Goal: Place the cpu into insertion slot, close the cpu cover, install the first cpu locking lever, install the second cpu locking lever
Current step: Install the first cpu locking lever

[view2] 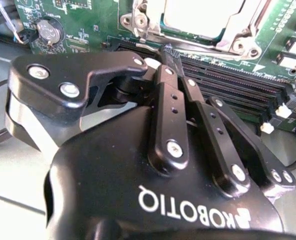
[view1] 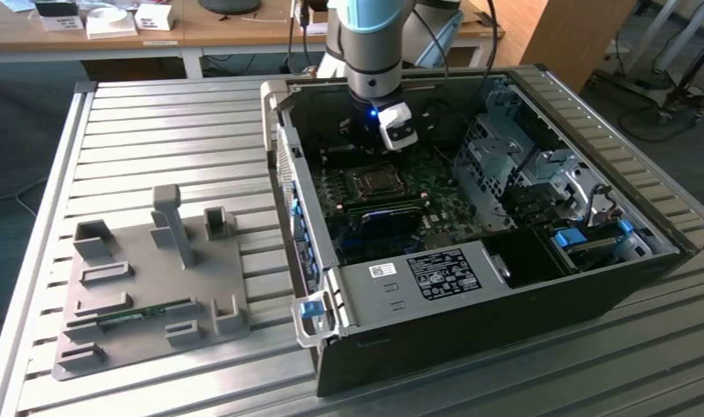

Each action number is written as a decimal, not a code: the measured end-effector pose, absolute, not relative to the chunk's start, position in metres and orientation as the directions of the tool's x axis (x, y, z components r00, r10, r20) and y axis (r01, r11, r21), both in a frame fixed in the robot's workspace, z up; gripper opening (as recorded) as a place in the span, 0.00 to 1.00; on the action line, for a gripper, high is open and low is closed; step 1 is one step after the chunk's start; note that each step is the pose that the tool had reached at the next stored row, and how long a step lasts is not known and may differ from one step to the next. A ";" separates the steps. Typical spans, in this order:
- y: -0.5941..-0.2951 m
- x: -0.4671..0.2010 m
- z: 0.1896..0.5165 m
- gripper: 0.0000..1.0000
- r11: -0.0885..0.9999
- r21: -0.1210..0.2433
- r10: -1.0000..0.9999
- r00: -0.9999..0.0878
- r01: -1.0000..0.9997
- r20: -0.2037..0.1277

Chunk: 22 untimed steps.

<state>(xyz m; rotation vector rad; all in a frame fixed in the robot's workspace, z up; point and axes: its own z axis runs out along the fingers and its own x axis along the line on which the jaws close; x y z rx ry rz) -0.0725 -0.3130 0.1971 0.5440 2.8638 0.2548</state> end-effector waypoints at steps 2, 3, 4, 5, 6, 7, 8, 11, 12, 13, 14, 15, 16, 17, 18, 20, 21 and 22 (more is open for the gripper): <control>-0.313 -0.073 0.197 0.11 0.917 0.209 0.378 -0.908 0.340 -0.180; -0.313 -0.074 0.196 0.11 0.917 0.210 0.378 -0.908 0.340 -0.181; -0.313 -0.074 0.196 0.11 0.917 0.210 0.378 -0.908 0.340 -0.183; -0.313 -0.074 0.196 0.11 0.917 0.211 0.378 -0.907 0.339 -0.184; -0.313 -0.074 0.196 0.11 0.917 0.211 0.378 -0.907 0.339 -0.184; -0.313 -0.074 0.196 0.11 0.917 0.211 0.378 -0.907 0.339 -0.185; -0.313 -0.074 0.196 0.11 0.917 0.211 0.378 -0.907 0.339 -0.185; -0.313 -0.074 0.196 0.11 0.916 0.211 0.381 -0.906 0.342 -0.185; -0.313 -0.073 0.196 0.11 0.915 0.211 0.382 -0.905 0.343 -0.185; -0.313 -0.073 0.196 0.11 0.915 0.211 0.383 -0.905 0.344 -0.185; -0.313 -0.073 0.196 0.11 0.915 0.211 0.384 -0.905 0.345 -0.185; -0.313 -0.073 0.196 0.11 0.915 0.211 0.384 -0.905 0.345 -0.185; -0.313 -0.073 0.196 0.11 0.915 0.211 0.384 -0.905 0.345 -0.185; -0.313 -0.073 0.196 0.11 0.915 0.211 0.384 -0.905 0.345 -0.185; -0.312 -0.073 0.196 0.11 0.915 0.211 0.384 -0.905 0.345 -0.185; -0.312 -0.073 0.196 0.11 0.915 0.211 0.384 -0.905 0.345 -0.185; -0.312 -0.073 0.196 0.11 0.915 0.211 0.384 -0.905 0.345 -0.185; -0.312 -0.073 0.196 0.11 0.915 0.211 0.384 -0.905 0.345 -0.185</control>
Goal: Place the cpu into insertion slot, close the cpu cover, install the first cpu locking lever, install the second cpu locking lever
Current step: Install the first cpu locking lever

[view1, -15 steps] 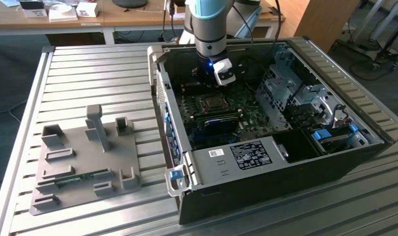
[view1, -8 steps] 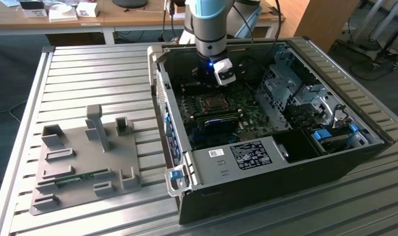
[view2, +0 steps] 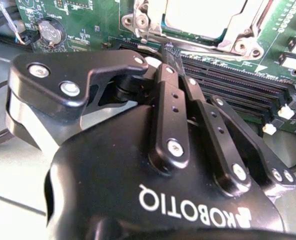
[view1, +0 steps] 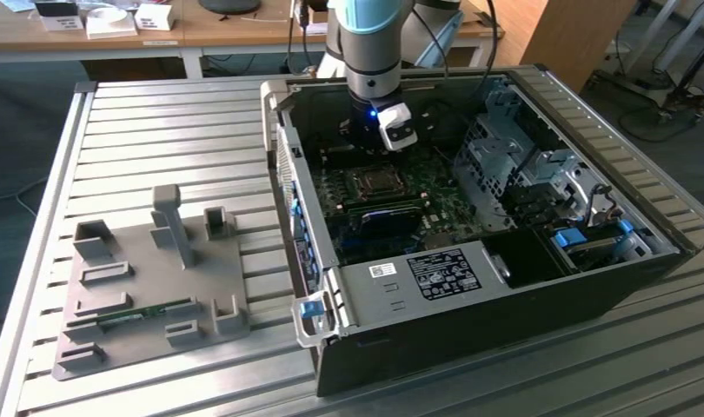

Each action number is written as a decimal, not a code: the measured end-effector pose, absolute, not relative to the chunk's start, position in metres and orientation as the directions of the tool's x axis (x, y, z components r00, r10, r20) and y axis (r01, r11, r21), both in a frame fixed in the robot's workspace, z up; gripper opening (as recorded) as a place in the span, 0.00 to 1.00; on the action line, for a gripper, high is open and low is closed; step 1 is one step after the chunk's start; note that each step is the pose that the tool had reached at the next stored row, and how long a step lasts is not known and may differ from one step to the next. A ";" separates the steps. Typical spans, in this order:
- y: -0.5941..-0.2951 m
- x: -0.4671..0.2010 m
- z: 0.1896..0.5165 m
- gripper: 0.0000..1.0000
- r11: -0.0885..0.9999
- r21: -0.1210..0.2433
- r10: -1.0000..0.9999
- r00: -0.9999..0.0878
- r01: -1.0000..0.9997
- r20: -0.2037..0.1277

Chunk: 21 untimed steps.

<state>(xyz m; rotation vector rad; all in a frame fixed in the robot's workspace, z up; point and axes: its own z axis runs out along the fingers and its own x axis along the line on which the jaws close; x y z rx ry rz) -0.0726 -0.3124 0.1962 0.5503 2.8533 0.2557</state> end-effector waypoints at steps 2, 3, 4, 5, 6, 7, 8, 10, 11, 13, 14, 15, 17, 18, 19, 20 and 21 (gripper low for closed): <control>-0.312 -0.073 0.196 0.11 0.915 0.211 0.384 -0.905 0.345 -0.185; -0.312 -0.073 0.196 0.11 0.915 0.211 0.384 -0.905 0.345 -0.185; -0.312 -0.073 0.196 0.11 0.915 0.211 0.384 -0.905 0.345 -0.185; -0.312 -0.073 0.196 0.11 0.915 0.211 0.384 -0.905 0.345 -0.185; -0.312 -0.073 0.196 0.11 0.915 0.211 0.384 -0.905 0.345 -0.185; -0.312 -0.073 0.197 0.11 0.915 0.211 0.384 -0.905 0.345 -0.185; -0.312 -0.073 0.198 0.11 0.915 0.211 0.384 -0.905 0.345 -0.185; -0.312 -0.073 0.203 0.11 0.914 0.212 0.384 -0.905 0.345 -0.185; -0.312 -0.073 0.206 0.11 0.914 0.212 0.384 -0.905 0.345 -0.185; -0.312 -0.073 0.211 0.11 0.914 0.212 0.384 -0.905 0.345 -0.185; -0.312 -0.073 0.212 0.11 0.914 0.212 0.384 -0.905 0.345 -0.185; -0.312 -0.073 0.214 0.11 0.914 0.212 0.384 -0.905 0.345 -0.185; -0.312 -0.073 0.214 0.11 0.914 0.212 0.384 -0.905 0.345 -0.185; -0.312 -0.072 0.214 0.11 0.914 0.212 0.384 -0.905 0.345 -0.185; -0.312 -0.073 0.214 0.11 0.914 0.212 0.384 -0.905 0.345 -0.185; -0.312 -0.075 0.214 0.11 0.914 0.212 0.384 -0.905 0.345 -0.185; -0.312 -0.078 0.214 0.11 0.915 0.212 0.384 -0.905 0.345 -0.185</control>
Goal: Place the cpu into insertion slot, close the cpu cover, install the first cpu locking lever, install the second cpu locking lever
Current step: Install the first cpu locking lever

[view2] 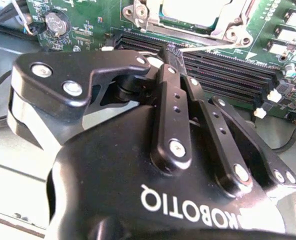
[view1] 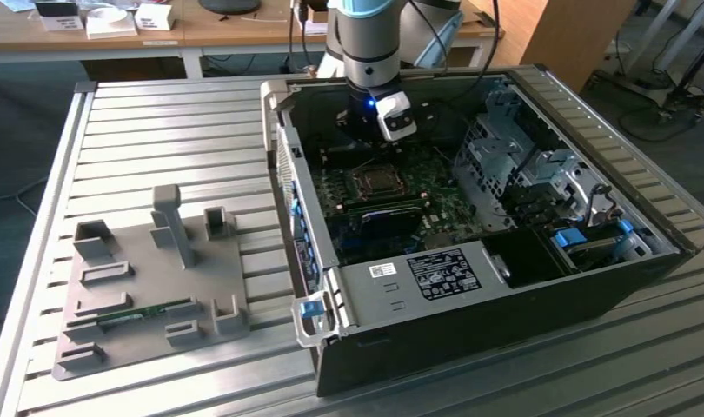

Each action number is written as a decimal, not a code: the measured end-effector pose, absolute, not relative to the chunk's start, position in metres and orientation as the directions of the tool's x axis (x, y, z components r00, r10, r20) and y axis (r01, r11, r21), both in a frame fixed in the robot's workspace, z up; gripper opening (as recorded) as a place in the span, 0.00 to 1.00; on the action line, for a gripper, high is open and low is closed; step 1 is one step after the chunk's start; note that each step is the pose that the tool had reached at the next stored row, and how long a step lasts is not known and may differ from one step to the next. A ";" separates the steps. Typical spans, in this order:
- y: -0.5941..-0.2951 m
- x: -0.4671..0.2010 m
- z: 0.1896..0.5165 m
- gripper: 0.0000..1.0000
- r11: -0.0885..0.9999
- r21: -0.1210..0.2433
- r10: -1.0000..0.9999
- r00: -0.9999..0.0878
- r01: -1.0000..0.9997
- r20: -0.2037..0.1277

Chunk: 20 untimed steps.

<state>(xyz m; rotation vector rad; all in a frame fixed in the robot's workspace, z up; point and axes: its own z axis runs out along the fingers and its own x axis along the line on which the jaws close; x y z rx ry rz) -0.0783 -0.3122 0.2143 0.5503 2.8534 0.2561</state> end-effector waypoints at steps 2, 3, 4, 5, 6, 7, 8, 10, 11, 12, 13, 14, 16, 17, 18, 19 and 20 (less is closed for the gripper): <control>-0.312 -0.078 0.214 0.11 0.915 0.212 0.384 -0.905 0.345 -0.185; -0.312 -0.078 0.214 0.11 0.914 0.212 0.384 -0.905 0.345 -0.185; -0.312 -0.078 0.215 0.11 0.915 0.211 0.384 -0.905 0.345 -0.185; -0.312 -0.078 0.215 0.11 0.915 0.211 0.384 -0.905 0.345 -0.185; -0.312 -0.078 0.216 0.11 0.914 0.212 0.384 -0.905 0.345 -0.185; -0.312 -0.078 0.216 0.11 0.914 0.212 0.384 -0.905 0.345 -0.185; -0.312 -0.078 0.216 0.11 0.914 0.212 0.384 -0.905 0.345 -0.185; -0.312 -0.078 0.216 0.11 0.914 0.212 0.384 -0.905 0.345 -0.185; -0.312 -0.078 0.216 0.11 0.914 0.212 0.384 -0.905 0.345 -0.185; -0.312 -0.078 0.216 0.11 0.914 0.212 0.384 -0.905 0.345 -0.185; -0.312 -0.078 0.216 0.11 0.915 0.212 0.384 -0.905 0.345 -0.185; -0.312 -0.078 0.217 0.11 0.915 0.211 0.384 -0.905 0.345 -0.185; -0.312 -0.078 0.219 0.11 0.914 0.212 0.384 -0.905 0.345 -0.185; -0.312 -0.078 0.219 0.11 0.914 0.212 0.384 -0.905 0.345 -0.185; -0.312 -0.078 0.219 0.11 0.914 0.213 0.384 -0.905 0.345 -0.184; -0.312 -0.078 0.219 0.11 0.913 0.218 0.385 -0.905 0.345 -0.182; -0.312 -0.078 0.220 0.11 0.912 0.222 0.386 -0.905 0.345 -0.180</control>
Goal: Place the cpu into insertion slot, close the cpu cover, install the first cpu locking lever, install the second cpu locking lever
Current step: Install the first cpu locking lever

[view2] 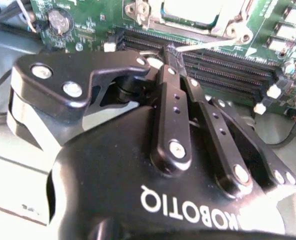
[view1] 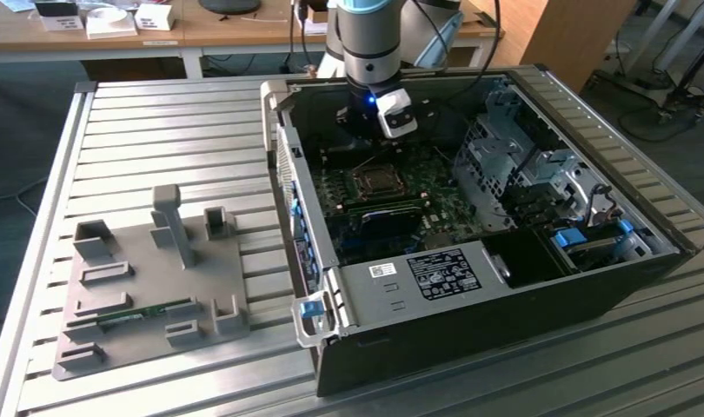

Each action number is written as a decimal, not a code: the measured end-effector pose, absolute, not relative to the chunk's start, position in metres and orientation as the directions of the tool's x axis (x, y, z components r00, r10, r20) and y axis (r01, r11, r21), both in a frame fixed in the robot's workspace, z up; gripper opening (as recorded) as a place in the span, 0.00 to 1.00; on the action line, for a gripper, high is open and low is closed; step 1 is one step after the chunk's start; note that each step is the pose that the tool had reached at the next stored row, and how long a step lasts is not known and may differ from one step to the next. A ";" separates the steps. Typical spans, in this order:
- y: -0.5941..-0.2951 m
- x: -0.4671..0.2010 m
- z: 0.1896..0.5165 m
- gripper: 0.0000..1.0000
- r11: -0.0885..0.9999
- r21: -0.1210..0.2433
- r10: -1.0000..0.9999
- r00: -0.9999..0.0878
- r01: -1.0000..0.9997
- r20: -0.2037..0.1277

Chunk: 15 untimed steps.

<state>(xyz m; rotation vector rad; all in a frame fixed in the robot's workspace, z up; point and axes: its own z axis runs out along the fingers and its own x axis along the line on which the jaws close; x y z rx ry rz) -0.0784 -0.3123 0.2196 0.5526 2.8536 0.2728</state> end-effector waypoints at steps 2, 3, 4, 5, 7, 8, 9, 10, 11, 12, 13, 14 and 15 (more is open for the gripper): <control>-0.313 -0.078 0.220 0.11 0.909 0.233 0.388 -0.905 0.345 -0.176; -0.313 -0.078 0.220 0.11 0.908 0.236 0.389 -0.905 0.345 -0.174; -0.313 -0.078 0.220 0.11 0.908 0.236 0.389 -0.905 0.345 -0.174; -0.313 -0.078 0.220 0.11 0.908 0.236 0.389 -0.905 0.345 -0.174; -0.313 -0.079 0.220 0.11 0.908 0.236 0.389 -0.905 0.345 -0.174; -0.314 -0.079 0.220 0.11 0.908 0.236 0.389 -0.905 0.345 -0.174; -0.314 -0.080 0.220 0.11 0.908 0.237 0.389 -0.905 0.345 -0.174; -0.314 -0.080 0.220 0.11 0.908 0.237 0.389 -0.905 0.345 -0.174; -0.314 -0.080 0.220 0.11 0.908 0.237 0.389 -0.905 0.345 -0.174; -0.314 -0.080 0.220 0.11 0.908 0.239 0.389 -0.905 0.345 -0.174; -0.315 -0.081 0.220 0.11 0.908 0.240 0.389 -0.904 0.345 -0.174; -0.315 -0.081 0.220 0.11 0.907 0.241 0.390 -0.904 0.345 -0.174; -0.315 -0.081 0.220 0.11 0.907 0.241 0.390 -0.904 0.345 -0.174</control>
